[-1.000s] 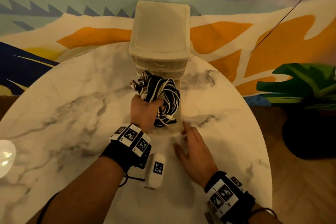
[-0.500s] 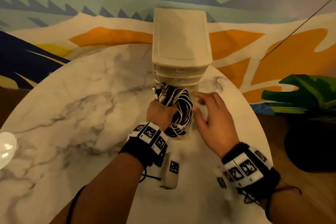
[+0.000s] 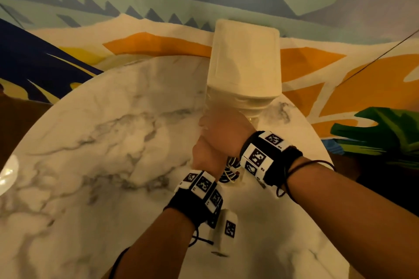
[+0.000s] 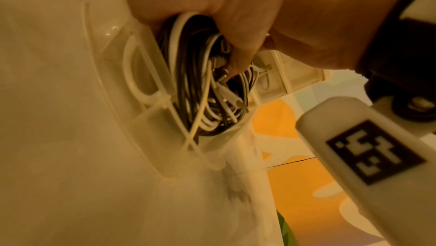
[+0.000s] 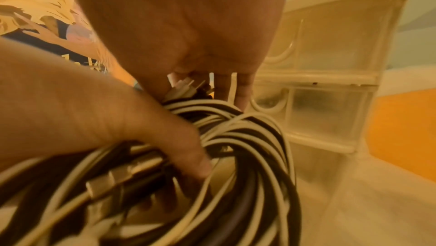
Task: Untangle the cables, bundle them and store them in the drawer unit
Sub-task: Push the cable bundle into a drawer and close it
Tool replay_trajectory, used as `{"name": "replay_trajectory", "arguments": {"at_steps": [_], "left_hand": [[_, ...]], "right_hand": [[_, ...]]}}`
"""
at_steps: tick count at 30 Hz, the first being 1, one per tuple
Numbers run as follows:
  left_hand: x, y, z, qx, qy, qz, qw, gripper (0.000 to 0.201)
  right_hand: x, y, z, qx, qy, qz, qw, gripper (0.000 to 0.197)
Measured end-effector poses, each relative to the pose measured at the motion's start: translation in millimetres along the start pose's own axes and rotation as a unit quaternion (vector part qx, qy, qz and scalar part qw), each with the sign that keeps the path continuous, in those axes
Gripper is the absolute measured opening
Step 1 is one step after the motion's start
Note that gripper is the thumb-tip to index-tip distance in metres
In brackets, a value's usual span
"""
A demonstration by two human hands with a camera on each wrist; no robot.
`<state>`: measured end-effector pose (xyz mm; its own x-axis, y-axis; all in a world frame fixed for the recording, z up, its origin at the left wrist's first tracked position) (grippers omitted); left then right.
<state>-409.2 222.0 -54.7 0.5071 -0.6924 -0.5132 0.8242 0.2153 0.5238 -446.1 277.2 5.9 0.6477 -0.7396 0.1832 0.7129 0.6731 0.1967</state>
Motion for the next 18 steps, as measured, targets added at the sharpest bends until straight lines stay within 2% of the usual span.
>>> {"name": "replay_trajectory", "arguments": {"at_steps": [3,6,8,10,12,14,15,16,18], "left_hand": [[-1.7,5.8,3.2,0.011,0.044,-0.021,0.999,0.039],[0.2,14.6,7.2,0.008,0.152,-0.042,0.988,0.043],[0.0,17.3,5.9,0.002,0.181,-0.046,0.982,0.033],[2.5,9.1,0.5,0.011,0.183,-0.053,0.982,0.022],[6.0,8.5,-2.8,0.020,0.218,-0.039,0.975,0.028],[5.9,4.3,-7.0,-0.002,0.125,-0.089,0.988,0.036],[6.3,-0.3,-13.2,-0.008,0.073,-0.080,0.994,0.041],[9.4,-5.2,-16.4,-0.015,0.021,-0.074,0.997,0.043],[8.6,-11.1,-15.8,-0.012,-0.001,-0.029,0.999,0.045]], "right_hand": [[0.9,1.3,2.7,0.002,0.022,-0.025,0.999,0.029],[-1.5,-3.1,-1.4,0.044,0.071,-0.053,0.995,0.045],[-1.6,-8.2,-6.8,0.066,0.089,-0.075,0.991,0.050],[-0.5,-14.2,-10.1,0.054,0.080,-0.103,0.990,0.047],[2.7,-14.5,-6.6,-0.001,0.050,-0.137,0.989,0.039],[9.2,-9.1,0.2,-0.082,0.029,-0.107,0.990,0.029],[11.4,-4.8,2.1,-0.112,0.020,-0.070,0.991,0.024],[11.9,0.1,2.3,-0.125,0.000,-0.034,0.992,0.020],[5.8,9.4,-0.6,-0.095,-0.049,-0.010,0.994,0.021]]}}
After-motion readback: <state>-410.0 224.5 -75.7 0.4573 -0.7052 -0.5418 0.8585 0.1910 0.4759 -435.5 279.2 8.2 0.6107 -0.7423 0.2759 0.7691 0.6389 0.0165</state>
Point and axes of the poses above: each hand's wrist, its own y-axis away from the middle knuckle, its own z-axis out of the back of the hand, x = y × z, the point moved 4 cm from there along -y, towards the middle knuckle, and after that the axes turned 13 degrees about z, right-handed, at the moved point
